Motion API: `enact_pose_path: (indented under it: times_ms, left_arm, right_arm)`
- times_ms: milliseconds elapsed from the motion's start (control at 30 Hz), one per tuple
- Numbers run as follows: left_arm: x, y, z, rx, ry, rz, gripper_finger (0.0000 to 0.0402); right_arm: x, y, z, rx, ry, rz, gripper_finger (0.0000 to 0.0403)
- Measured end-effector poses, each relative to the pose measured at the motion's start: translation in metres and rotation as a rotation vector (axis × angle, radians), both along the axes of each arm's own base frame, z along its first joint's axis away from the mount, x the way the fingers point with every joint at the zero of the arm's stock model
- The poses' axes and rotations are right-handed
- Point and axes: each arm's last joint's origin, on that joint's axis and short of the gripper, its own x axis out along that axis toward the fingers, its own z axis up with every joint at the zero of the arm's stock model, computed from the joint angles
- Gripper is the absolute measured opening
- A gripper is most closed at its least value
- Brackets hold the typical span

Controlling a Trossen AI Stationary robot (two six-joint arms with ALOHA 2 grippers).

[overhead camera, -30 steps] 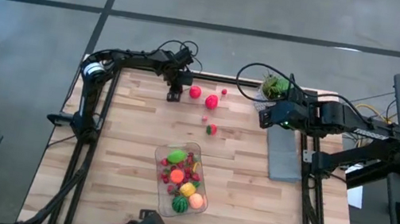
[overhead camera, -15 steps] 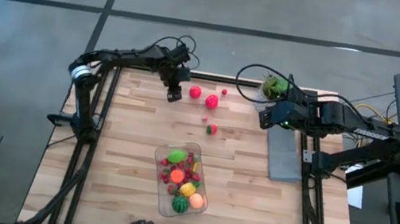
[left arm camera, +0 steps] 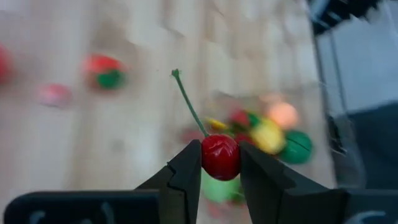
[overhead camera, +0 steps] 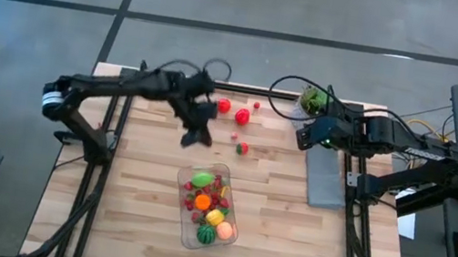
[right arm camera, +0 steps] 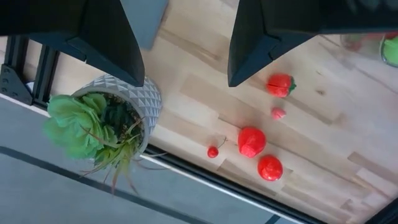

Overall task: Pick and placing Produce into tupperware
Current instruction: Put the red cherry into the transparent bin

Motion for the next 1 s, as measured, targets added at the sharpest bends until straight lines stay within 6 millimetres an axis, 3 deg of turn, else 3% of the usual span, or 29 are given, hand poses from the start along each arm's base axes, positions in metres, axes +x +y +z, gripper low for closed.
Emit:
enact_pose_path:
  times_ms: [233,400,533,733,1000]
  left_arm:
    - [0.007,-0.064,-0.009,-0.116,0.106,-0.079,0.0079]
    - [0.012,-0.094,-0.029,-0.211,0.241,-0.068,0.0079]
    - [0.024,-0.106,-0.043,-0.265,0.282,-0.050,0.0079]
    - [0.042,-0.114,-0.045,-0.382,0.218,-0.025,0.0087]
    - [0.045,-0.114,-0.050,-0.472,0.233,0.029,0.0150]
  right_arm:
    - [0.001,0.002,-0.007,0.058,0.041,0.065,0.0224]
    - [0.002,0.003,-0.013,0.072,0.071,0.089,0.0224]
    - [0.002,0.004,-0.019,0.104,0.097,0.119,0.0224]
    - [0.004,0.010,-0.024,0.112,0.130,0.197,0.0224]
    - [0.013,0.015,-0.020,0.048,0.099,0.338,0.0224]
